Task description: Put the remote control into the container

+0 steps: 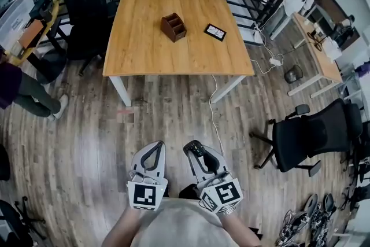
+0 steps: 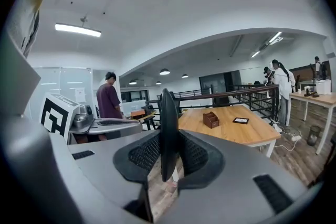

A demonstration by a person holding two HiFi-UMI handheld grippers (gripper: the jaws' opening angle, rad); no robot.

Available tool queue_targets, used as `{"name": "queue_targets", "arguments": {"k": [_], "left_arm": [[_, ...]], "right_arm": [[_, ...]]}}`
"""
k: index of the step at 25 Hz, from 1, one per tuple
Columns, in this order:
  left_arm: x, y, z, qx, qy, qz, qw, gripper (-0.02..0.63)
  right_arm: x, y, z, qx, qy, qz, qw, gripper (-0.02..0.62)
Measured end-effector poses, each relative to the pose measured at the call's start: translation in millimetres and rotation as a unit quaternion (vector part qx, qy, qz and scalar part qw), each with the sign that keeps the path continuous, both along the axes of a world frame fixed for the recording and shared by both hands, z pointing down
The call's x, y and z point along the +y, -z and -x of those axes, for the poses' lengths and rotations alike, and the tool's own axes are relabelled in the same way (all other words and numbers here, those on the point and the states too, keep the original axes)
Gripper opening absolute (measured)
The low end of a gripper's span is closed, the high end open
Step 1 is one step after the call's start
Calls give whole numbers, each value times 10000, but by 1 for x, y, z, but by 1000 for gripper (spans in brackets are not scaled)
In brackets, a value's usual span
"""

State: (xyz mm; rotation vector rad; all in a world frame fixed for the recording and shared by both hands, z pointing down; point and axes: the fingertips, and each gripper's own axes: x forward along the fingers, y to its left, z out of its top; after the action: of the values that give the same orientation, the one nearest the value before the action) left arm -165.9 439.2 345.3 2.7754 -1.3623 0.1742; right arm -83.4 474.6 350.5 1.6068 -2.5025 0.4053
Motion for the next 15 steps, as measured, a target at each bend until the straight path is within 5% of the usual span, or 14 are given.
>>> {"name": "queue_targets", "arguments": {"k": [15], "left_arm": [[-86,-23,-12,-253,-176,180,9994,12]], "right_arm": [[-87,-28,-11,-241,-174,256,9992,104]]}}
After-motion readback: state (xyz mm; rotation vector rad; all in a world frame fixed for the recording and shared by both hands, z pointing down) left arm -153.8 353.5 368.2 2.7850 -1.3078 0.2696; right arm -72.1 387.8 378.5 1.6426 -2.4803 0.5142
